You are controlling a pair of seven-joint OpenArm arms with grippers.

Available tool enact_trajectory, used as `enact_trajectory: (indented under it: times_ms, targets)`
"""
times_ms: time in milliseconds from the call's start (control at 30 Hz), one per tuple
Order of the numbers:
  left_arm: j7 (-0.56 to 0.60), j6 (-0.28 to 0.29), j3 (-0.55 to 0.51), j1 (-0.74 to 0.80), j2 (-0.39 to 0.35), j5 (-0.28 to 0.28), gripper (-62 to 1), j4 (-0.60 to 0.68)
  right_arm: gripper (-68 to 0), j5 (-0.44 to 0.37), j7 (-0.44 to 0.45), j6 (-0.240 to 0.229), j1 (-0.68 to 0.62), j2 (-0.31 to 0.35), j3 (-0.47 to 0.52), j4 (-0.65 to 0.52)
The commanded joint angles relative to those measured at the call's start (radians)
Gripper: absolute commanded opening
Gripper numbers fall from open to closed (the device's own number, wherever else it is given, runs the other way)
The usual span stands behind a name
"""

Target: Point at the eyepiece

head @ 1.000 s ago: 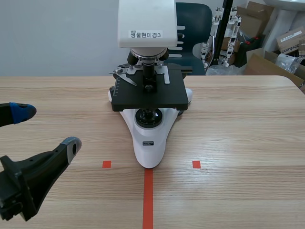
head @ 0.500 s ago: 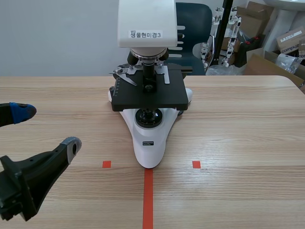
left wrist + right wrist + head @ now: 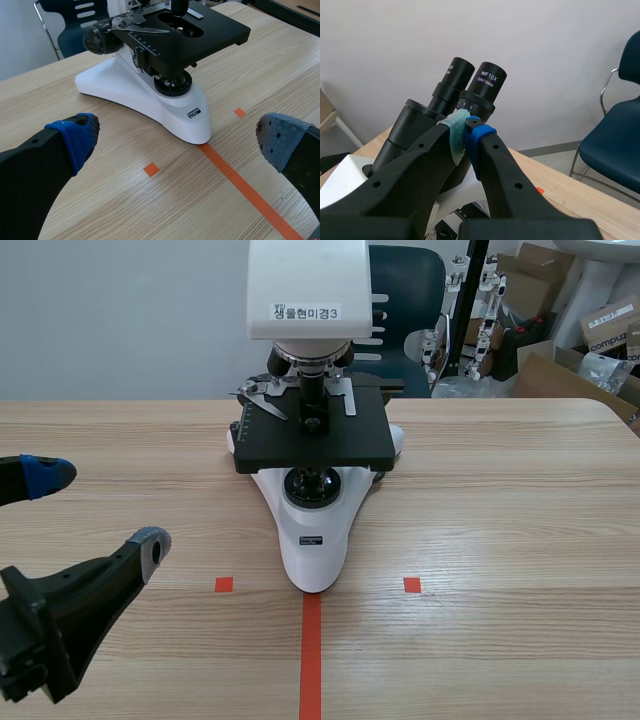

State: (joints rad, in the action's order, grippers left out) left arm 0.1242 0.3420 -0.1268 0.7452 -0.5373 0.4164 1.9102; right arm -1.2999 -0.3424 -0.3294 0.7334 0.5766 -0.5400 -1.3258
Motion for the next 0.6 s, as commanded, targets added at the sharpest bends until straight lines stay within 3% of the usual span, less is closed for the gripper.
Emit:
enact_trajectory:
  times_ms: [0,100,133,200,333,400,567]
  targets:
    - [0.011,0.001,0.001,0.0,0.005,0.007,1.4,0.017,-66.7,-0.009,0.014,0.0,0.031,0.014,0.006,-0.018]
    - [0.011,0.001,0.001,0.0,0.005,0.007,1.4,0.017,-65.6,-0.002,0.011,-0.001,0.031,0.022,0.007,-0.018]
    - [0.011,0.001,0.001,0.0,0.005,0.007,1.4,0.017,-62.2,-0.002,0.012,-0.001,0.031,0.027,0.008,-0.018]
    - [0.011,0.001,0.001,0.0,0.005,0.007,1.4,0.017,-49.3,-0.003,0.02,-0.001,0.031,0.039,0.013,-0.018]
    - [0.011,0.001,0.001,0.0,0.005,0.007,1.4,0.017,-12.6,-0.003,0.019,-0.001,0.031,0.074,0.034,-0.018]
    - [0.011,0.001,0.001,0.0,0.005,0.007,1.4,0.017,-1.5,-0.003,0.01,0.0,0.031,0.101,0.05,-0.018]
    - [0.011,0.001,0.001,0.0,0.005,0.007,1.4,0.017,0.4,-0.002,-0.031,-0.001,0.031,0.206,0.078,-0.018]
